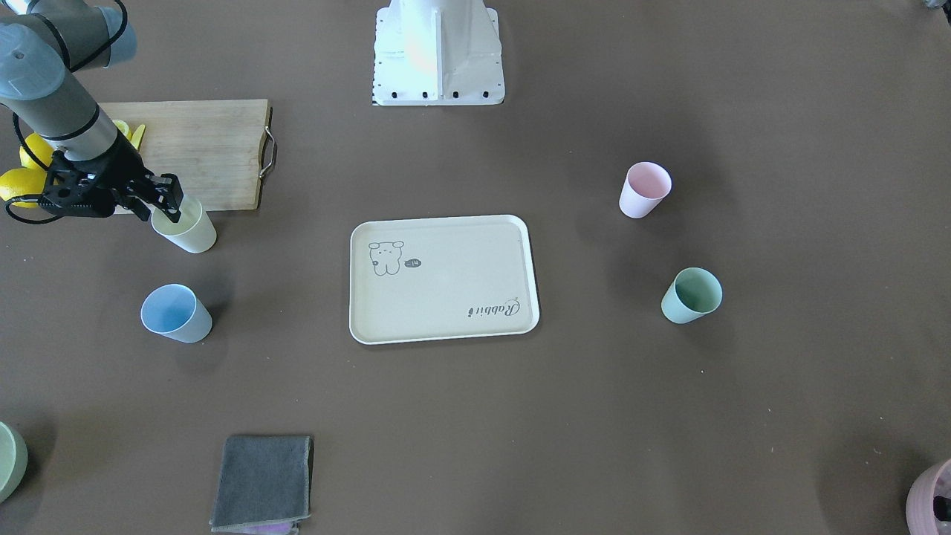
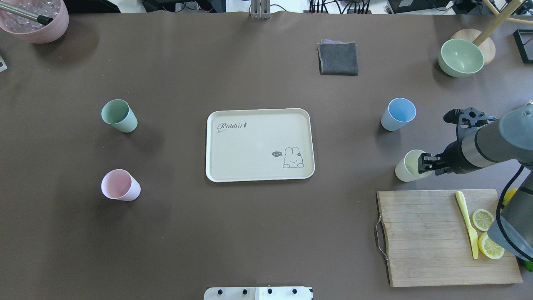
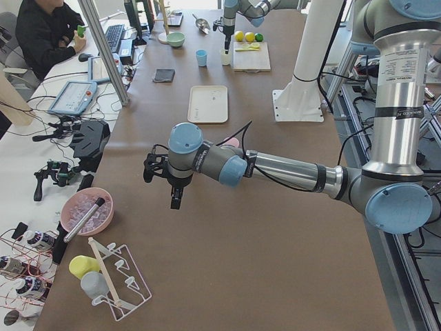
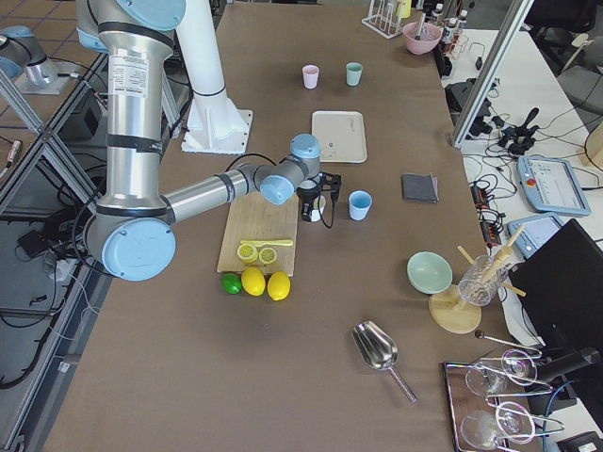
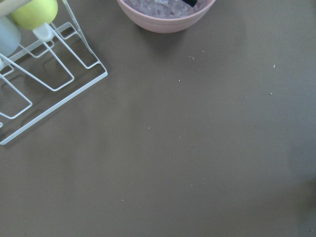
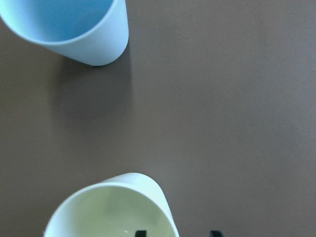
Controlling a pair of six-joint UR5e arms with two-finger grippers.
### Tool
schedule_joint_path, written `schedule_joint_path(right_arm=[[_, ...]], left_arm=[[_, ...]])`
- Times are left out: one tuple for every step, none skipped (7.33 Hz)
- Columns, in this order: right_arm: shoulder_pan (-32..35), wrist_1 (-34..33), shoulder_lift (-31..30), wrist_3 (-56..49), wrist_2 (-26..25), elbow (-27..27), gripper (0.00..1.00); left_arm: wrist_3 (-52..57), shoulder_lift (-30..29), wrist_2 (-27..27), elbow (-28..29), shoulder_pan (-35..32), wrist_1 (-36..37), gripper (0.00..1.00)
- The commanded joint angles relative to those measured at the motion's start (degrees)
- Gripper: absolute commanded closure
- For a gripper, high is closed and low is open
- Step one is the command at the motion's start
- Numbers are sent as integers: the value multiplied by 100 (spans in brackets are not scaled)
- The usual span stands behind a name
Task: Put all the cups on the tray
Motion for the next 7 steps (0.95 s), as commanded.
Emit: schedule_joint_path(right_arm=[[-41, -41, 208, 14, 71, 11, 100], [63, -93, 305, 14, 298, 98, 100], [438, -372, 619, 14, 735, 142, 100], [573, -1002, 1179, 14, 827, 212, 100], [539, -1721, 1802, 83, 819, 265, 100], [339, -2181, 2365, 519, 767, 239, 100], [110, -2360, 2667, 758, 540, 178, 100]], left_arm=[[0, -34, -42, -18, -1, 0, 2], [0, -69, -51, -18, -1, 9, 2], [0, -95, -42, -18, -1, 18, 2], [-9, -148, -33, -9, -1, 18, 2], [-139, -253, -24, -52, 7, 26, 3], [-480, -297, -24, -149, 260, 26, 3], [-979, -298, 19, -350, 689, 18, 3]])
